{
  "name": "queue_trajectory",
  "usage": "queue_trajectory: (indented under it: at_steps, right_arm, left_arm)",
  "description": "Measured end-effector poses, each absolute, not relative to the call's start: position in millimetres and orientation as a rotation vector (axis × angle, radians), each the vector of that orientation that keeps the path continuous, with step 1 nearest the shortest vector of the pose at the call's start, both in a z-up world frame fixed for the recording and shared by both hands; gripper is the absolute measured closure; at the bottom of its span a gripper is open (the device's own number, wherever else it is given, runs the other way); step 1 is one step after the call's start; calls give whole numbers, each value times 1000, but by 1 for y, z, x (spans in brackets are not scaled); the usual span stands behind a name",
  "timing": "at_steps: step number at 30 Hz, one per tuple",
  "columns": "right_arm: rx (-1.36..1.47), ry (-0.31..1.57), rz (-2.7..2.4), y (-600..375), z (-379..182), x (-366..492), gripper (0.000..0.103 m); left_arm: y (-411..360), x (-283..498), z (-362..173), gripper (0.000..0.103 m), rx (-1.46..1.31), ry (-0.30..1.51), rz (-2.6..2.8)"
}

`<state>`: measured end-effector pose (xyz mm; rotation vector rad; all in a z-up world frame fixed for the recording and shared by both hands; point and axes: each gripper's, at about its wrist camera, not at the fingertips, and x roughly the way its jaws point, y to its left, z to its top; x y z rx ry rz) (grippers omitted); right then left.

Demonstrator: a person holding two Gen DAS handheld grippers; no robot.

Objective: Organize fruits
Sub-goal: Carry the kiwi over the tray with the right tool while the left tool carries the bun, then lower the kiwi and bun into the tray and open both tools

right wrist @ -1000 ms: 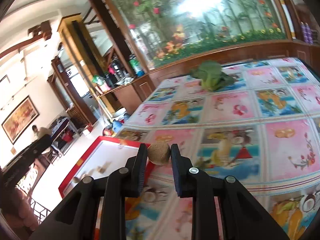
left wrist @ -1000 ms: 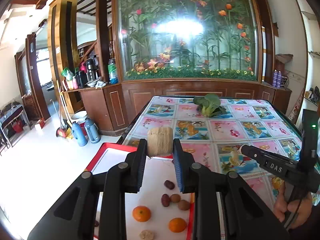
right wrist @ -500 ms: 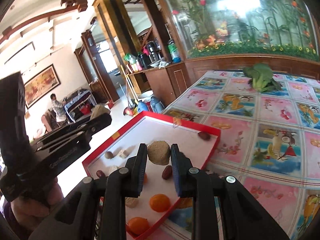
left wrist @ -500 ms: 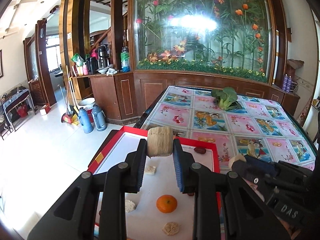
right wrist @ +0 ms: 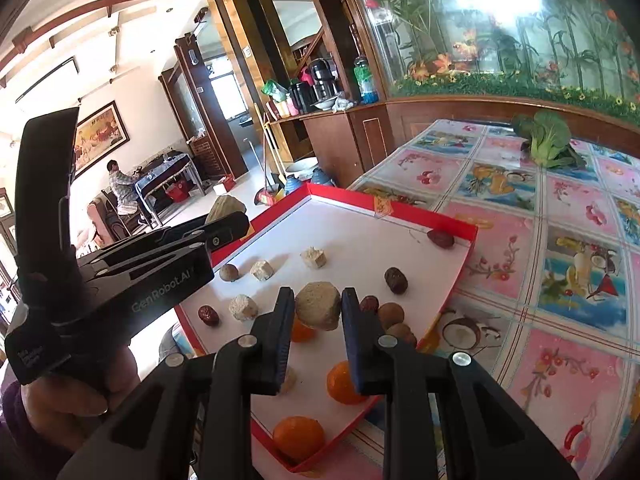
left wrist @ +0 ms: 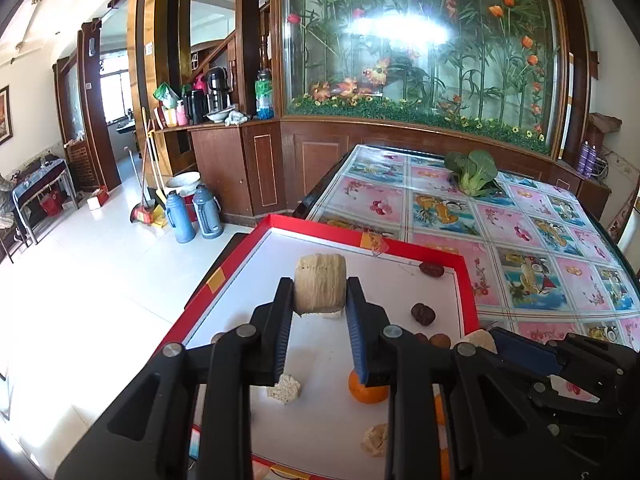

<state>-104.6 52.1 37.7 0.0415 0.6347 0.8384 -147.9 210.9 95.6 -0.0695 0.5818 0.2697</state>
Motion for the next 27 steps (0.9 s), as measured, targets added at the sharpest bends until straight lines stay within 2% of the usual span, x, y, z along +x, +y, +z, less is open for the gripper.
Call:
queue_trajectory:
  at_steps: [27]
  right_arm:
    - [-26,766,835,85,5,-103,81]
  left_arm:
    - [228,-142,53,75,-84,696,292]
